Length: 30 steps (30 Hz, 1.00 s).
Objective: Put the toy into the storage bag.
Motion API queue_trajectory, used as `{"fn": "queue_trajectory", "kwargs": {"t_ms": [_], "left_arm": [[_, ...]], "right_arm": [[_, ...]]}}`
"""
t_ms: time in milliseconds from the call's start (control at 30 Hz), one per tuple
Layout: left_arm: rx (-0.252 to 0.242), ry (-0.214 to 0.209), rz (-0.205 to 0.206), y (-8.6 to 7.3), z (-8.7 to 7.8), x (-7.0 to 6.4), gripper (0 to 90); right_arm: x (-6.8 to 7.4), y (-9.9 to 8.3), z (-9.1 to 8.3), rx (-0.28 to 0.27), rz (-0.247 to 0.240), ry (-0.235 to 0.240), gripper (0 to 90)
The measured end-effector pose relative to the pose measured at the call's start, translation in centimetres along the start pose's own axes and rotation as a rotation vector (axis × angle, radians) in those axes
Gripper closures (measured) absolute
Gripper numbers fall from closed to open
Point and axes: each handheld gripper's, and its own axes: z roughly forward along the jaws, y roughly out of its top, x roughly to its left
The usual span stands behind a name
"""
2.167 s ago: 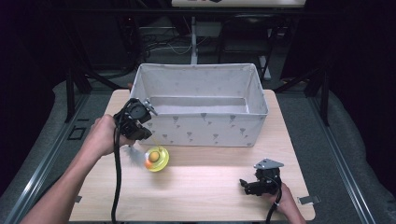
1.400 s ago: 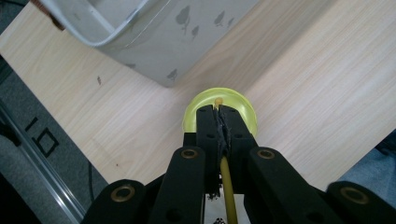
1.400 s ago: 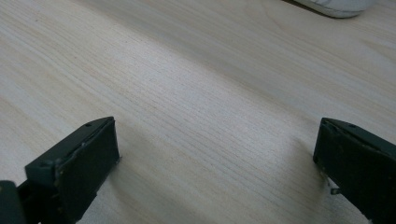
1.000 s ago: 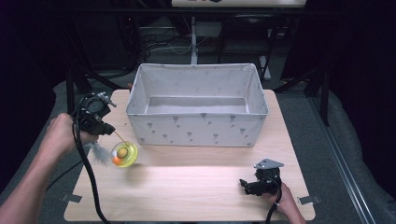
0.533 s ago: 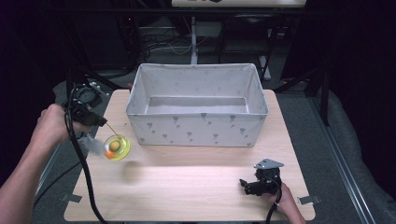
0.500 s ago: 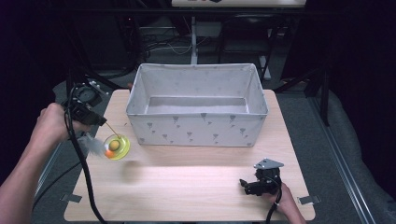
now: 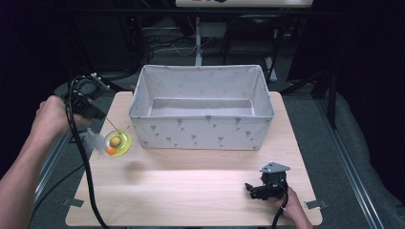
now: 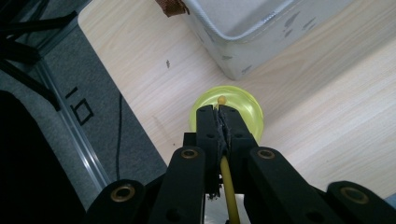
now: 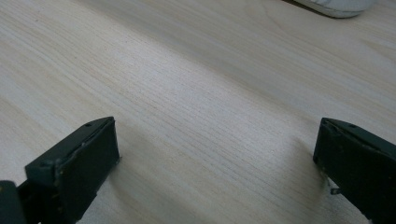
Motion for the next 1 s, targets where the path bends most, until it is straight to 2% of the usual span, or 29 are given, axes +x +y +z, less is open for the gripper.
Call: {"fn": "queue_trajectory", "kwargs": {"t_ms": [300,433,533,633,767,1000], "left_arm": [[-0.003,0.022,-0.011,0.7,-0.9,1.0,88.0],[0.006,0.051,-0.013,1.3,-1.3,1.4,88.0],[0.004,0.056,-0.016,1.5,-1.5,1.7,88.0],[0.003,0.060,-0.018,1.7,-1.6,1.9,88.0],[0.009,0.087,-0.007,2.2,-2.0,2.0,87.9],[0.002,0.099,-0.013,3.1,-2.8,2.5,87.9]], "right_arm": [[0.0,0.0,0.0,0.000,0.000,-0.001,0.0],[0.0,0.0,0.0,0.000,0.000,-0.001,0.0],[0.0,0.0,0.0,0.001,0.000,0.001,0.0],[0.0,0.0,0.0,0.000,0.000,0.000,0.0],[0.0,0.0,0.0,0.001,0.000,0.001,0.0],[0.0,0.0,0.0,0.000,0.000,0.000,0.0]]}}
